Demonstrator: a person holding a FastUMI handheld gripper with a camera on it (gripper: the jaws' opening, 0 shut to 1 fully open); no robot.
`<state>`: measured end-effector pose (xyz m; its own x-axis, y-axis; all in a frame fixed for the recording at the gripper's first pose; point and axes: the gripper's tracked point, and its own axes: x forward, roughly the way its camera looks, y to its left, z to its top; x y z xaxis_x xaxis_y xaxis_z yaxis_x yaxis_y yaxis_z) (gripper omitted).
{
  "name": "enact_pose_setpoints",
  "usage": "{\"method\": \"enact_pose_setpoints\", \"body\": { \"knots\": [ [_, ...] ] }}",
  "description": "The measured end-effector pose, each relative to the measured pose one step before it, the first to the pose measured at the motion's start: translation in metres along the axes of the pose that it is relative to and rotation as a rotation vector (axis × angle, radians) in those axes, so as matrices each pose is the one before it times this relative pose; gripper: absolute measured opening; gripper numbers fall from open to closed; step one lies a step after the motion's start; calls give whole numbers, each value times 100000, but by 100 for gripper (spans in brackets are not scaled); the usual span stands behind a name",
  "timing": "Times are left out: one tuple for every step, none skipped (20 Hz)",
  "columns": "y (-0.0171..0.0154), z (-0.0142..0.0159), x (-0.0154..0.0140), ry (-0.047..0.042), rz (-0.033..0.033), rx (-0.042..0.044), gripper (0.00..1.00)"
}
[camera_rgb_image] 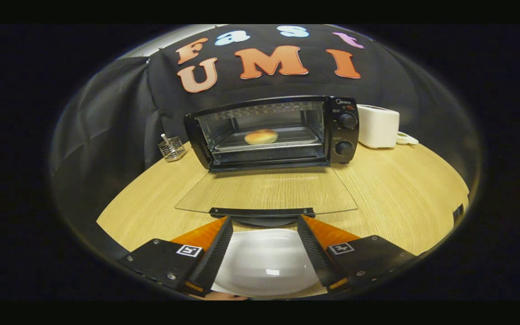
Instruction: Open the toaster oven, put the food inside, and close the toaster oven door.
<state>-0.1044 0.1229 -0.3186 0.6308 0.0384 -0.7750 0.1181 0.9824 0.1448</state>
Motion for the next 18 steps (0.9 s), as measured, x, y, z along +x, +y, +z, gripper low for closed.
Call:
{"method": "enact_pose_setpoints", "body": {
  "knots": [
    [-285,-304,163,1001,-1148,-368,86],
    [-411,-220,44,740,-1078,-111,86],
    [-245,-30,189,613,-301,465,86],
    [87,51,313,787,390,787,86],
    [-85,-50,177,1007,124,787,86],
    [149,24,223,692,368,436,86],
    [90,13,242,912,-83,98,86],
    [-54,128,-42,681,-638,241,86],
    [3,169,153,-262,-439,239,86],
    [26,-2,-249,342,-294,170,86],
    [83,184,-64,-6,80,106,86],
    [64,81,-170,-258,312,619,86],
    [45,270,-277,-877,392,1004,86],
    [53,501,-222,-1300,409,1163,86],
    [37,571,-317,-1513,629,1921,86],
    [154,658,-348,-2248,689,2410,86],
    [145,725,-348,-2128,658,1220,86],
    [323,686,-162,-2231,326,-191,86]
  ]
}}
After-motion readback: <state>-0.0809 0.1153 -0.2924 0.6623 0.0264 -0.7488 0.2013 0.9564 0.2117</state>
